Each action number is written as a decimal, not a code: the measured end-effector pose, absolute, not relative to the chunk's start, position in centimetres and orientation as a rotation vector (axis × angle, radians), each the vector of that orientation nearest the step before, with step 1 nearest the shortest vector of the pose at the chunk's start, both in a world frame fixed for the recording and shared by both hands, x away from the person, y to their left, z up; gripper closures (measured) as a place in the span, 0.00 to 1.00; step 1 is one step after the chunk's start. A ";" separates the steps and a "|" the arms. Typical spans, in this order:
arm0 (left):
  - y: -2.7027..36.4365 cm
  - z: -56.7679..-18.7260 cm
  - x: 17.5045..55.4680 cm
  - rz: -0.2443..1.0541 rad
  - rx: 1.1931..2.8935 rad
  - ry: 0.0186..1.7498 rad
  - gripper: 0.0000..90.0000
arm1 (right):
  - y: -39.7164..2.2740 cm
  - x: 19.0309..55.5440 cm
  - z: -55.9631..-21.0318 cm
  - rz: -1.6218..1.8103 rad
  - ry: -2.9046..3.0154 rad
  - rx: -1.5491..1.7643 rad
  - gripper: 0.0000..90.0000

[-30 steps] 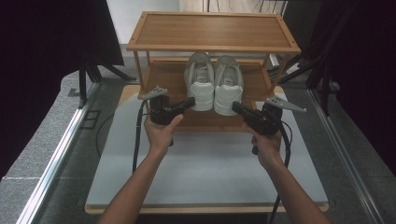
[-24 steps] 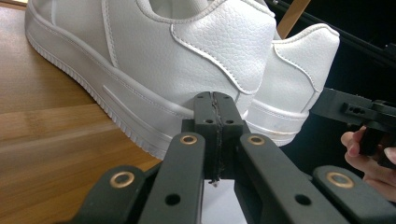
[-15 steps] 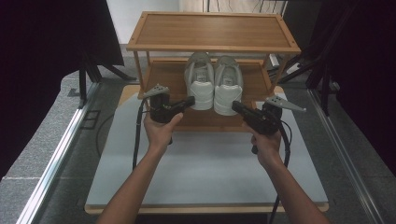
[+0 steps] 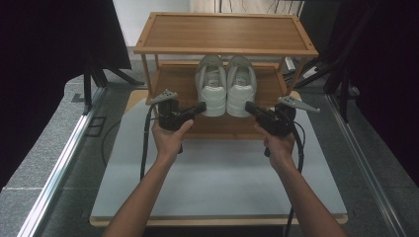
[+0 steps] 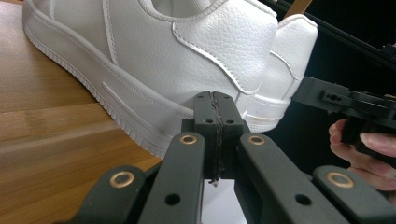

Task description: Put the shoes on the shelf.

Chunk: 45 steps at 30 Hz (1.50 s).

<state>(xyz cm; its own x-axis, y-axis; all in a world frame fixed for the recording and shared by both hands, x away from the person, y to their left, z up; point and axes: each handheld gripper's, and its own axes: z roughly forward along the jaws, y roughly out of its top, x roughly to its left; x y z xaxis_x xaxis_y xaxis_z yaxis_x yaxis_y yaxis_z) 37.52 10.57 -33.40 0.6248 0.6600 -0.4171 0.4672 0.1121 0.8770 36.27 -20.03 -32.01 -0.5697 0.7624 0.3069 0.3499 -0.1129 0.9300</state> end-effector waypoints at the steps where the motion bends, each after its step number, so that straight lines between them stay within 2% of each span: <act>1: 10.6 -33.4 37.5 0.182 1.527 0.982 1.00 | -20.0 36.4 -32.0 1.728 1.827 1.225 1.00; 13: 10.5 -33.4 37.5 0.178 1.524 0.984 0.99 | -20.2 36.7 -32.2 1.766 1.827 1.236 0.99; 17: 10.5 -33.2 37.4 0.153 1.524 0.982 0.94 | -20.3 36.5 -32.5 1.803 1.813 1.236 0.92; 22: 11.0 -32.4 36.6 0.215 1.520 0.972 0.71 | -20.4 36.2 -32.2 1.804 1.798 1.236 0.82; 26: 11.4 -32.1 35.7 0.229 1.508 0.943 0.64 | -20.8 35.8 -32.2 1.831 1.776 1.227 0.75; 33: 11.5 -32.6 33.9 0.251 1.540 0.896 0.59 | -21.3 34.2 -33.2 1.803 1.795 1.144 0.58; 39: 12.6 -33.9 32.1 0.298 1.538 0.901 0.57 | -22.4 33.3 -34.4 1.828 1.784 1.100 0.54; 45: 14.2 -36.3 29.1 0.318 1.515 0.925 0.56 | -23.7 31.5 -37.4 1.830 1.784 1.109 0.53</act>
<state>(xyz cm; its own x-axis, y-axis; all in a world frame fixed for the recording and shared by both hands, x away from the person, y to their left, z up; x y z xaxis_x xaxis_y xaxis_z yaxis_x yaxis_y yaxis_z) 29.09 14.23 -36.26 0.6378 0.7019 -0.3173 0.3590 0.0935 0.9286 31.54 -23.69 -37.39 -0.6305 0.7225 0.2836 0.2654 -0.1428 0.9535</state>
